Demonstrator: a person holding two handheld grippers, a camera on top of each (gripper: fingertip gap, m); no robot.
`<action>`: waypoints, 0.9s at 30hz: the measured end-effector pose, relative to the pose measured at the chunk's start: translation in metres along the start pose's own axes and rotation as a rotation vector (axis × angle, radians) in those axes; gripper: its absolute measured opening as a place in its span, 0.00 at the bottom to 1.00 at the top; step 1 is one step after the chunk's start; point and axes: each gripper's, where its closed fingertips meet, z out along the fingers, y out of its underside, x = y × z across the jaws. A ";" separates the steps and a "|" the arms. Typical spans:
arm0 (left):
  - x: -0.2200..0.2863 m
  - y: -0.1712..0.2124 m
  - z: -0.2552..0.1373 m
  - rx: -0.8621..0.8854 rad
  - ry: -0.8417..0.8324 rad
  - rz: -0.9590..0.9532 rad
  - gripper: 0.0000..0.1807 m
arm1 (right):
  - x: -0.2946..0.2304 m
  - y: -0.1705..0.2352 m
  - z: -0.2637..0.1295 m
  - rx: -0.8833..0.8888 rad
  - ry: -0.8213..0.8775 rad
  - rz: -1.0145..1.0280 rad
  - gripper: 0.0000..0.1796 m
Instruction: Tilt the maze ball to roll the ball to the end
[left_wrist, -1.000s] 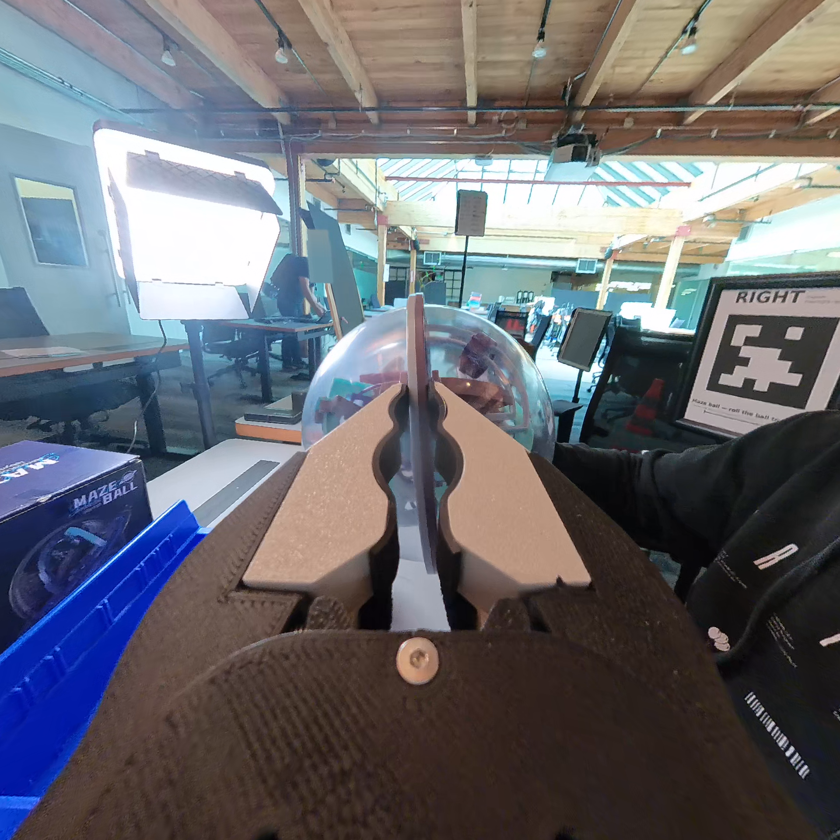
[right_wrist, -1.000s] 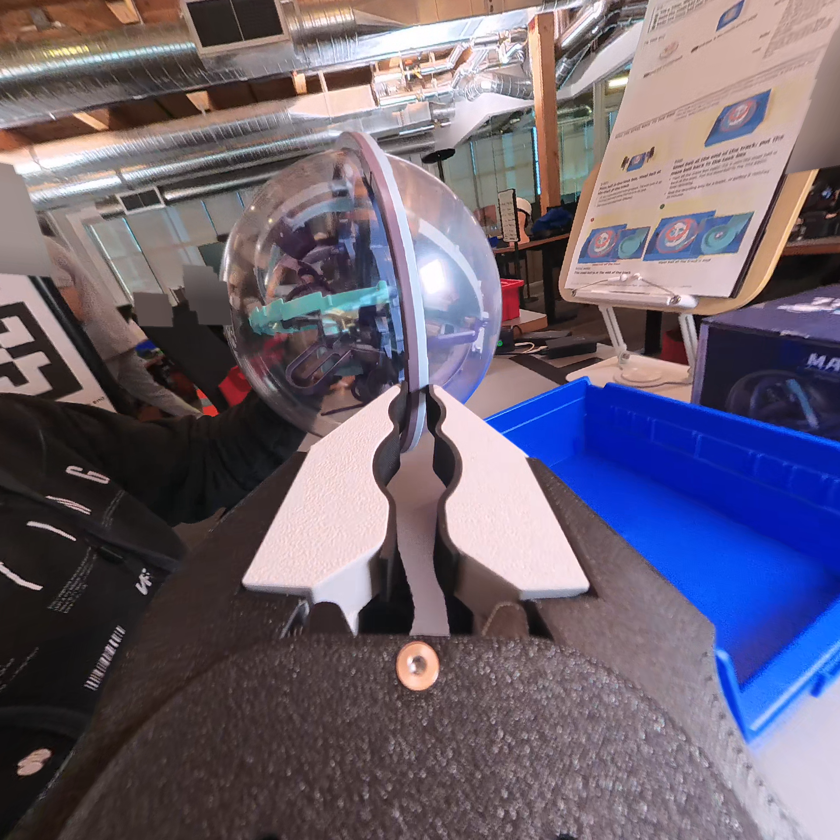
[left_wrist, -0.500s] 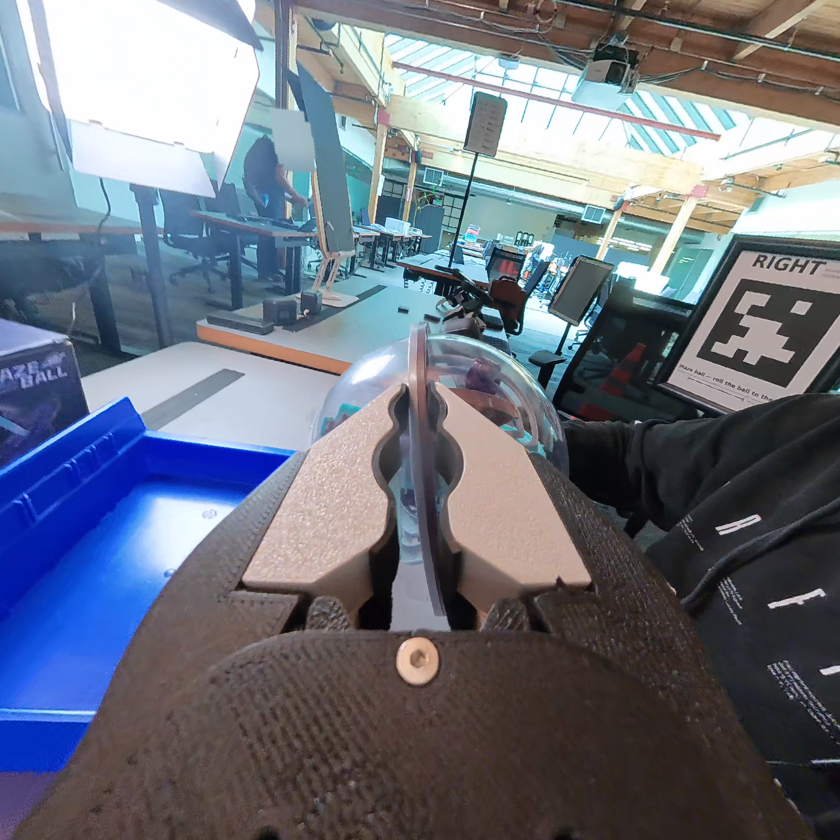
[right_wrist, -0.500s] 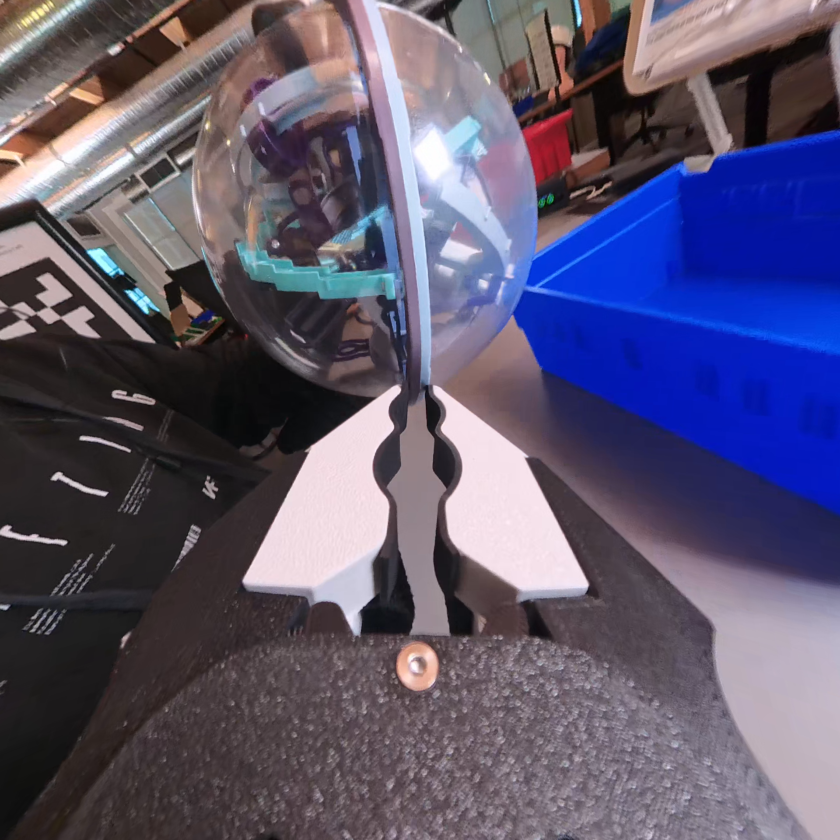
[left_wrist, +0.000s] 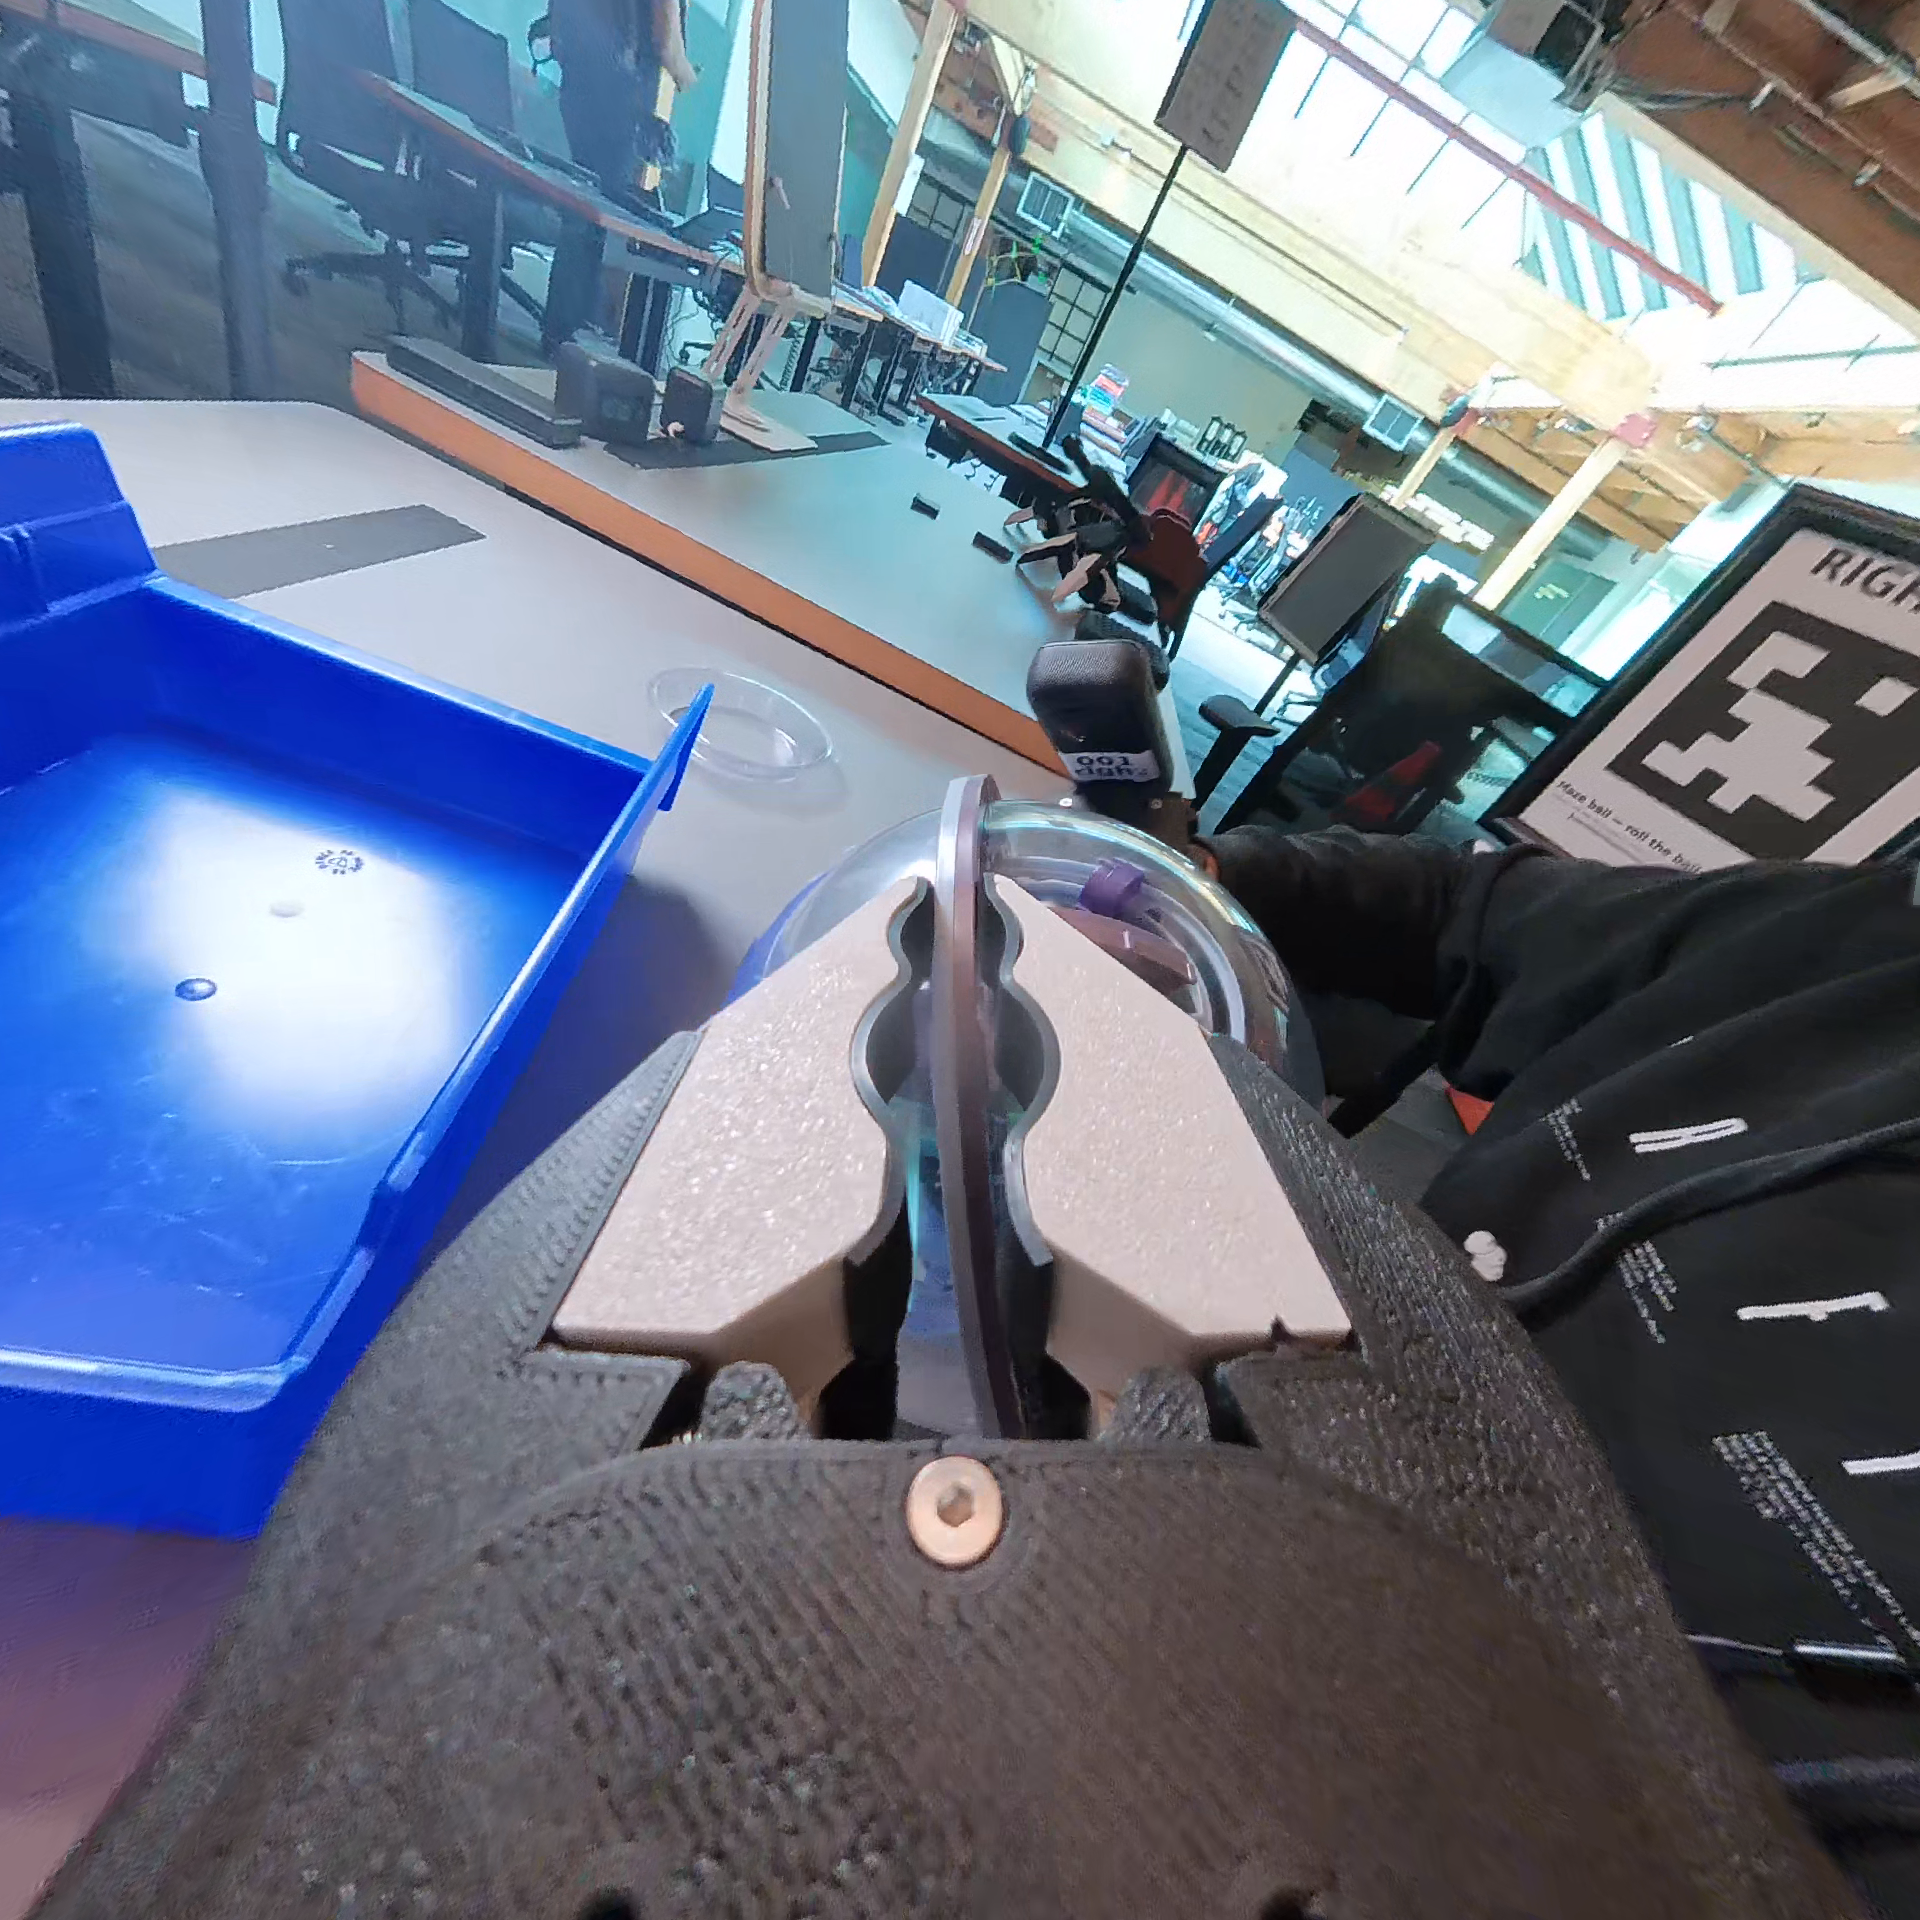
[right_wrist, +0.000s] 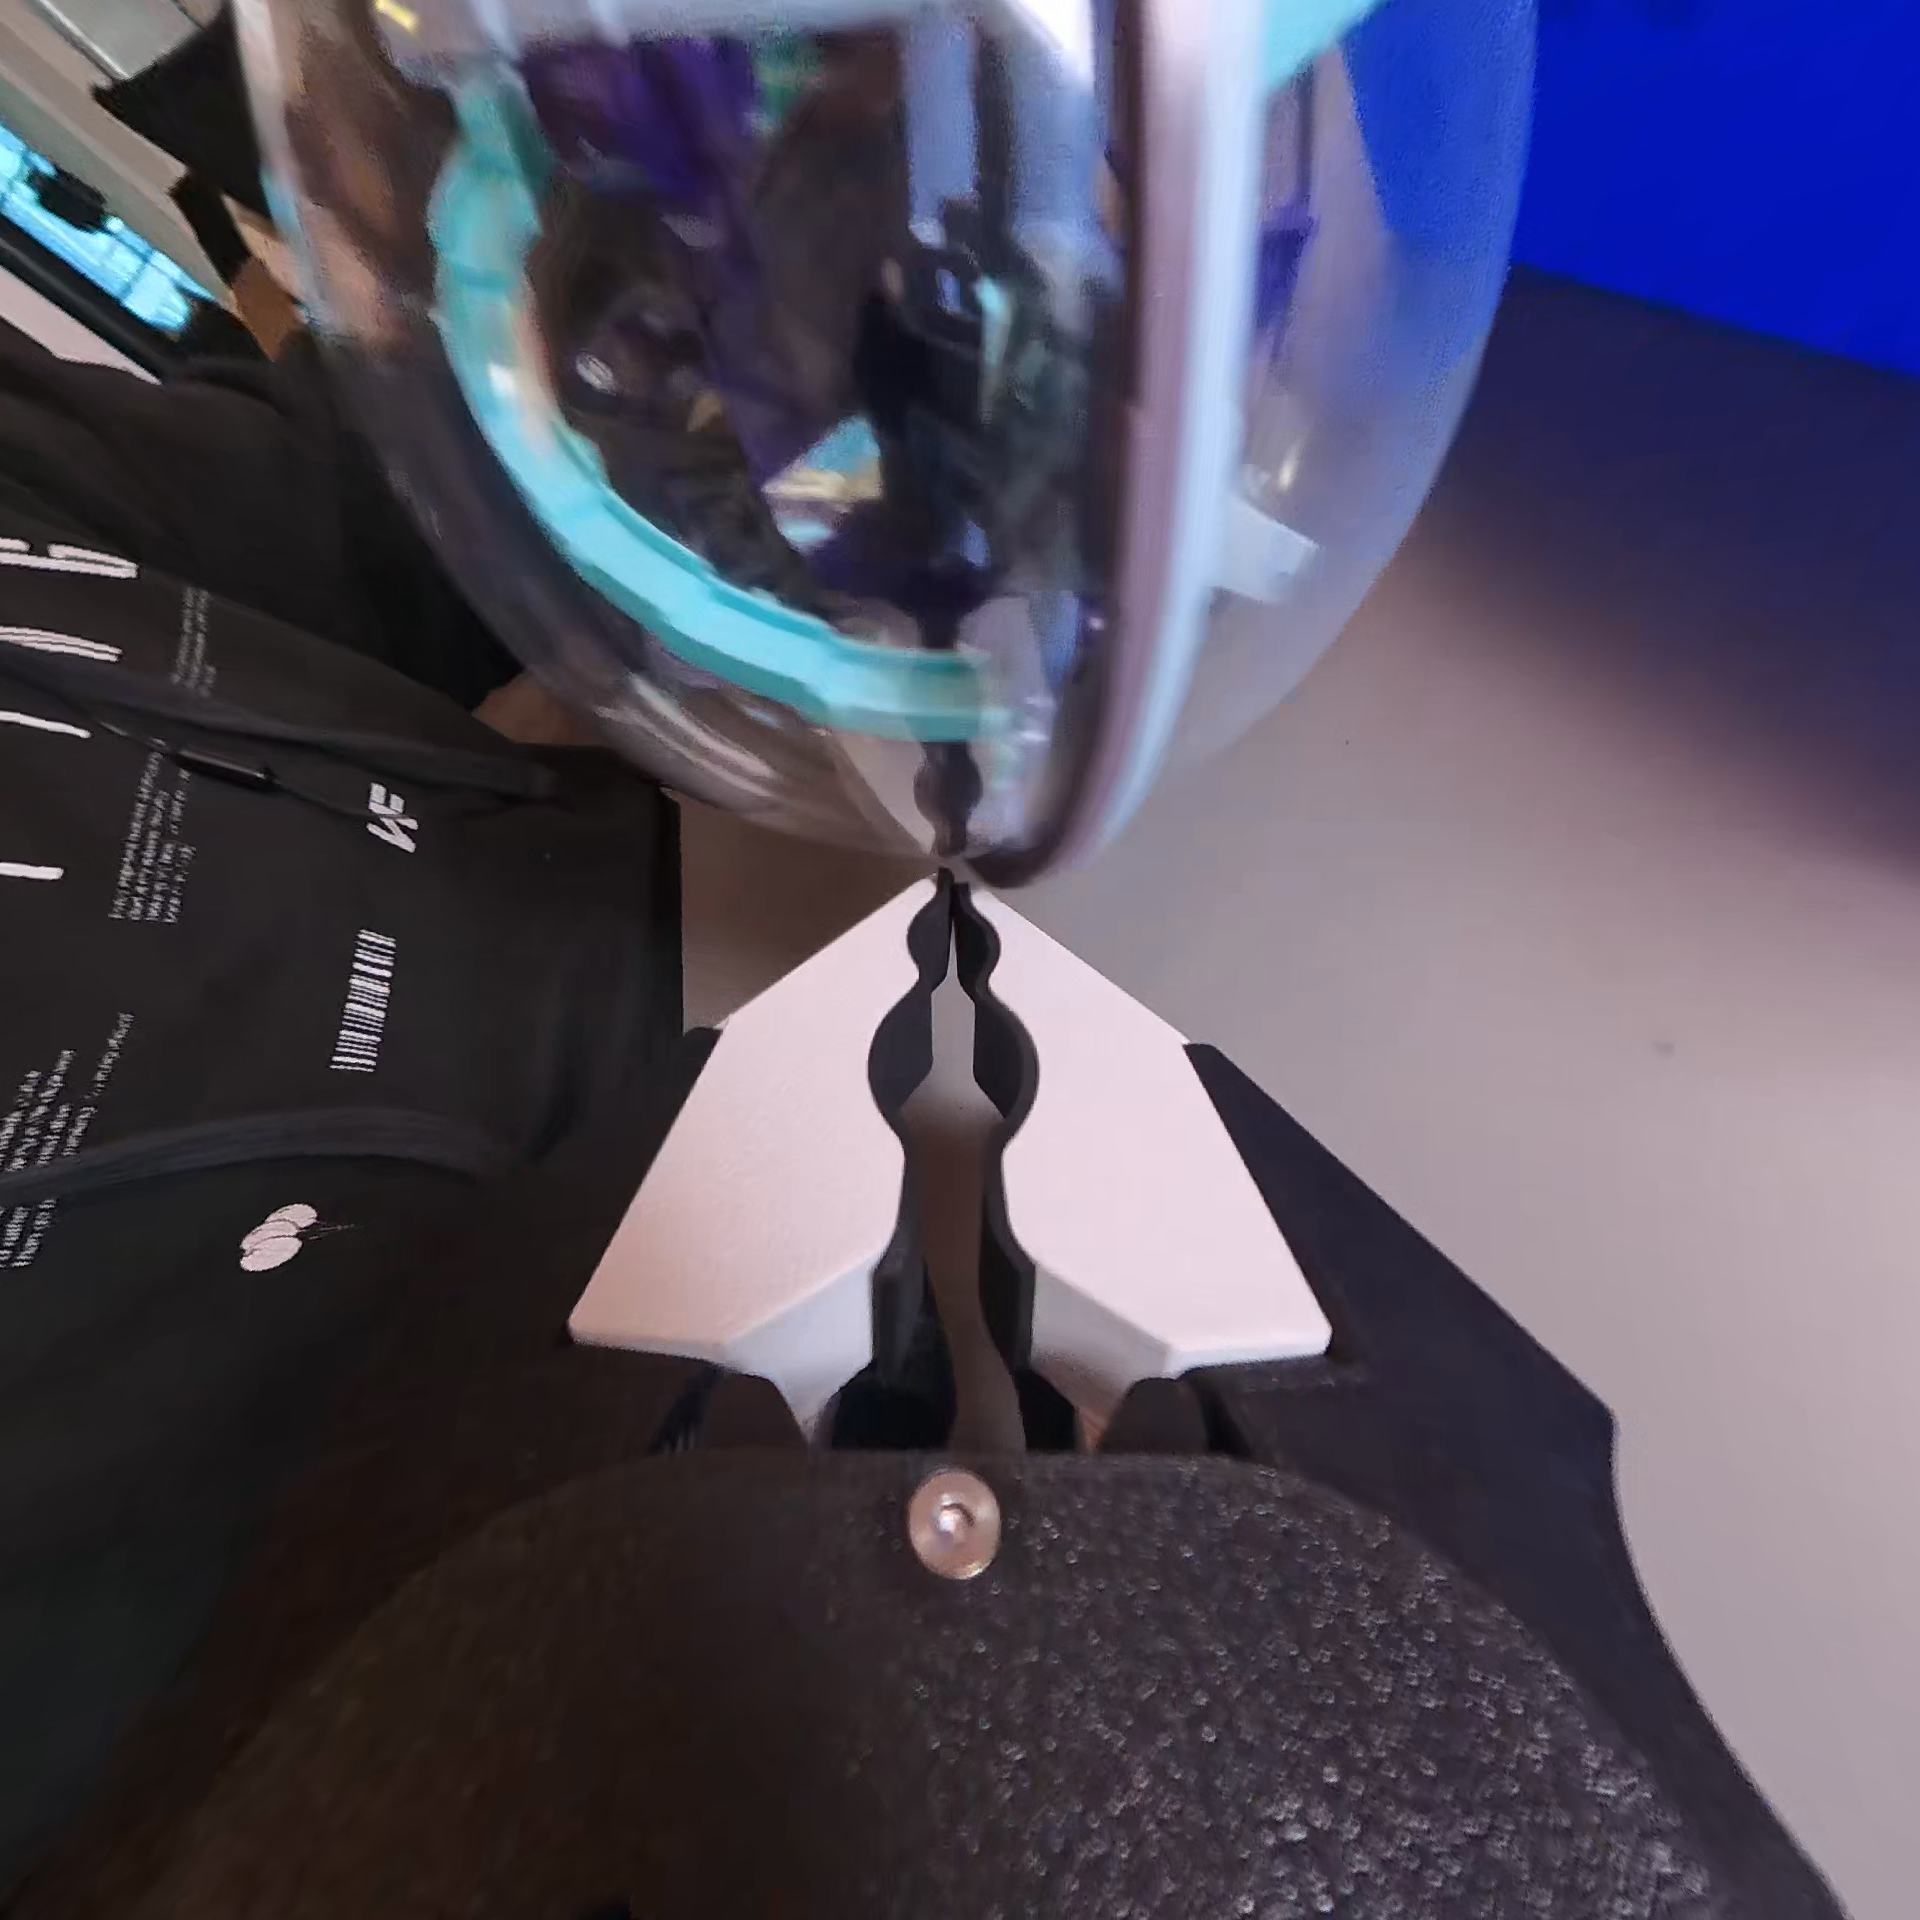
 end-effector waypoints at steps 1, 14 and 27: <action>-0.001 0.004 0.001 -0.018 -0.005 0.015 0.04 | -0.001 0.000 0.001 -0.005 -0.005 -0.006 0.00; -0.019 0.013 0.007 -0.102 0.016 0.171 0.04 | 0.041 -0.037 -0.046 0.024 0.100 -0.186 0.28; -0.030 0.007 0.023 -0.101 -0.011 0.210 0.04 | 0.037 -0.044 -0.045 0.132 -0.159 -0.167 0.04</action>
